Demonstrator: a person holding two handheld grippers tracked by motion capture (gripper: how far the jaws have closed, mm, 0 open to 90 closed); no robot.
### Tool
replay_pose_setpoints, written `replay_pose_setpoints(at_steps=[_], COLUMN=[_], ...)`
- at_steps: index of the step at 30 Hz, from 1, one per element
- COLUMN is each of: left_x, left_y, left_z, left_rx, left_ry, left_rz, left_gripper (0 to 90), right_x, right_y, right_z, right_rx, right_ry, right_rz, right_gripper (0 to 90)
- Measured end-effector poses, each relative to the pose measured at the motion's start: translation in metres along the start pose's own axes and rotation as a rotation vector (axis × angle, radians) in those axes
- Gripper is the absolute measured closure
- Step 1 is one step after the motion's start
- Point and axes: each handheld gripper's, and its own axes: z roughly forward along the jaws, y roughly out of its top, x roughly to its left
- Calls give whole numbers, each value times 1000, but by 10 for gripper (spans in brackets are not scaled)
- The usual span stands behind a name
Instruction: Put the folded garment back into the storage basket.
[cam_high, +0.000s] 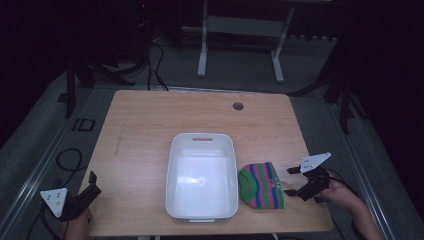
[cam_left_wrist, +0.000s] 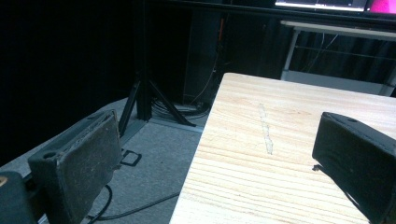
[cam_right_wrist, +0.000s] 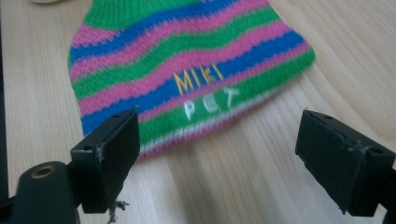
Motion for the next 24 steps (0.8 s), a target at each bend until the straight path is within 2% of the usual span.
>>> replay_pose_setpoints(at_steps=[1,2,7,10,11,12,15,17,21,24], left_x=[0,0,0,0,1,1,1,1,1,1], left_y=[0,0,0,0,0,0,0,0,0,0], left_z=[0,0,0,0,0,0,1,1,1,1], left_rx=[0,0,0,-1,0,0,0,0,0,1], left_ry=[-2,-2,-4,-7,-7,-7,-10,-13,-14,-15], left_rz=[0,-1,-2,-3,-3,-3,-5,-6,-6,-5], left_gripper=[19,19,19,19,18,18,19,19,19,19], right_x=[0,0,1,2,3,3,7,8,12,13], right_y=[3,9,25,34,38,38,54,57,69,76], right_z=[1,4,12,15,17,17,29,32,42,47], right_rx=[0,-2,19,6,14,14,94,109,160,179], right_ry=[7,-12,51,84,79,79,65,79,70,80], right_rz=[-5,-24,-21,-16,-37,-37,-115,-120,-227,-270], right_gripper=[137,134,133,130,130,130,140,137,173,227])
